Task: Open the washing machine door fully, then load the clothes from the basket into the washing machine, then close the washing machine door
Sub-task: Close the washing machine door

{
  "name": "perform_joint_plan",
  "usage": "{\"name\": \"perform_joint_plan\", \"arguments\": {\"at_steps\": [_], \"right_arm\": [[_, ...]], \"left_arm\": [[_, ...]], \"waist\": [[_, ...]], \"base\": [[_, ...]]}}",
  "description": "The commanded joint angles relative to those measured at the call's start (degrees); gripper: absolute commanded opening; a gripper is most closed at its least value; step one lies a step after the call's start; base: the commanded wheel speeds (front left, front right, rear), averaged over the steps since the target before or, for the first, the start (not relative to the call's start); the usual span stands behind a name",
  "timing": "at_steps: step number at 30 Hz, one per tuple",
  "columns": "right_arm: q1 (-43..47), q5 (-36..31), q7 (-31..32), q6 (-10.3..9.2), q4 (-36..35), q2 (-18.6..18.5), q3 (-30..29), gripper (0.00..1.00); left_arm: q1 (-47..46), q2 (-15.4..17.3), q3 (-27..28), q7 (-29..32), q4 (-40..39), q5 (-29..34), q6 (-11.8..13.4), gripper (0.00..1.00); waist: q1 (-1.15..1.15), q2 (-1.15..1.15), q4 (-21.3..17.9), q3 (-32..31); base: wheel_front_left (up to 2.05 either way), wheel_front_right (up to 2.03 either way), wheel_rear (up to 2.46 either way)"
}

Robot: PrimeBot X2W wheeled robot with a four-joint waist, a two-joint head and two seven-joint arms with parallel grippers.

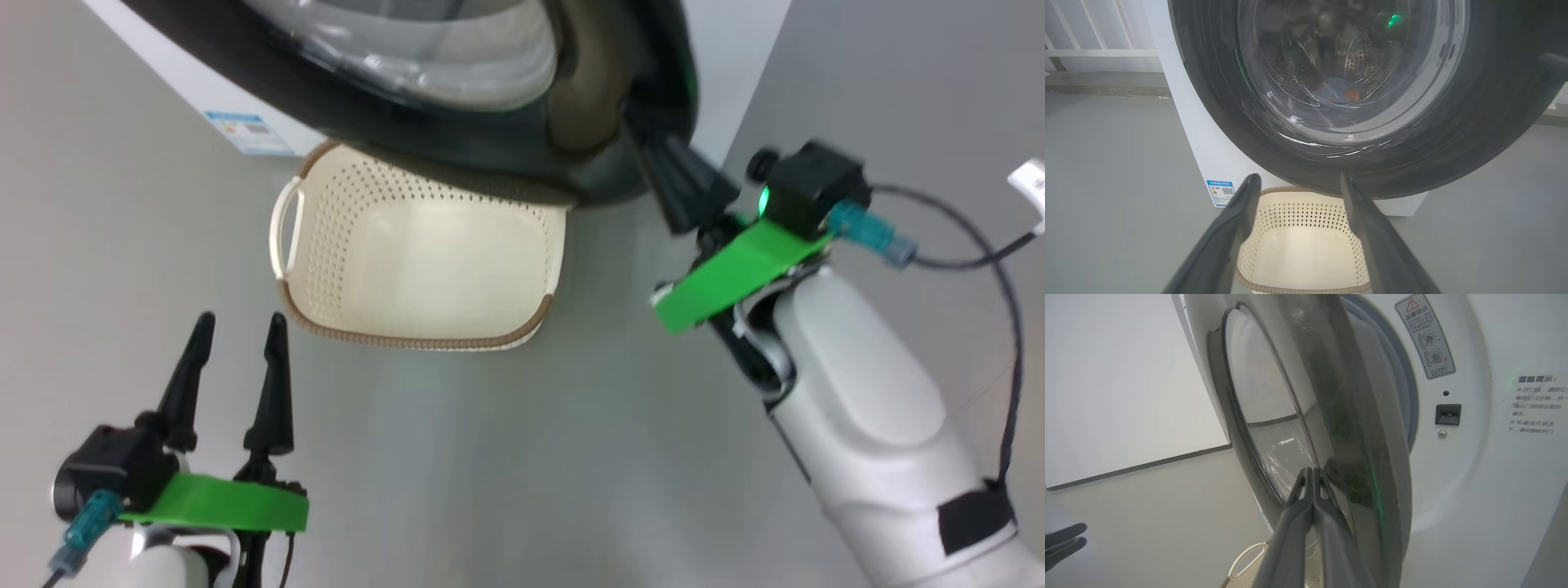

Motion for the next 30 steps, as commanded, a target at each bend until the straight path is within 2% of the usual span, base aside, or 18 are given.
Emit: {"name": "perform_joint_plan", "arguments": {"at_steps": [1,15,20,30], "right_arm": [[-2.7,-0.8,-0.7,0.03,-0.7,0.6,-0.4,0.0],[-16.0,-3.3,-0.7,0.03,5.3,-3.0,-6.0,0.0],[-19.0,-3.7,-0.7,0.03,7.1,-3.0,-6.3,0.0],[-25.1,-5.5,-0.7,0.03,10.5,-2.3,-11.1,0.0]], "left_arm": [[-2.0,1.0,1.3,-0.4,-1.6,-0.7,-0.1,1.0],[-6.6,0.7,-1.8,-0.4,-1.6,-2.2,-0.1,1.0],[-7.0,0.7,-2.5,-0.4,-1.6,-3.1,-0.1,1.0],[-8.5,0.7,-3.9,-0.4,-1.5,-3.8,-0.1,1.0]], "waist": [[0.0,0.0,1.5,2.4],[0.0,0.0,4.3,9.1],[0.0,0.0,4.5,10.2],[0.0,0.0,4.9,12.2]], "base": [[0.0,0.0,0.0],[0.0,0.0,0.0],[0.0,0.0,0.0],[0.0,0.0,0.0]]}}
